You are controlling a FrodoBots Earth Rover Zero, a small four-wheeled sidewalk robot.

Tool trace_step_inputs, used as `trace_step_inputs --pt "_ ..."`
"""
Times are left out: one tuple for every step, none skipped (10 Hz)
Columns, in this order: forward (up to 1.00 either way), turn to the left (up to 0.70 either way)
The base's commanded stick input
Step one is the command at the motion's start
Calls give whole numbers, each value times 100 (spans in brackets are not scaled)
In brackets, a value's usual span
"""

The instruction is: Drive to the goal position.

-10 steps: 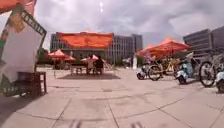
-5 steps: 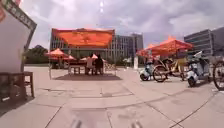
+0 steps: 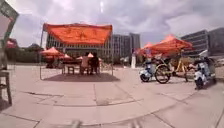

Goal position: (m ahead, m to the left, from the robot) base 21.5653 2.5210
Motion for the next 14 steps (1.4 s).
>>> trace_step_inputs --pt "85 -1" --pt "85 -3" --pt "85 -4" --pt "85 -26" --pt "85 -35" --pt "85 -35" --pt "85 -35" --pt "85 -35" --pt "85 -26" --pt "85 -6" --pt "85 -1" --pt "85 -1" --pt "85 -1" --pt "85 -1"
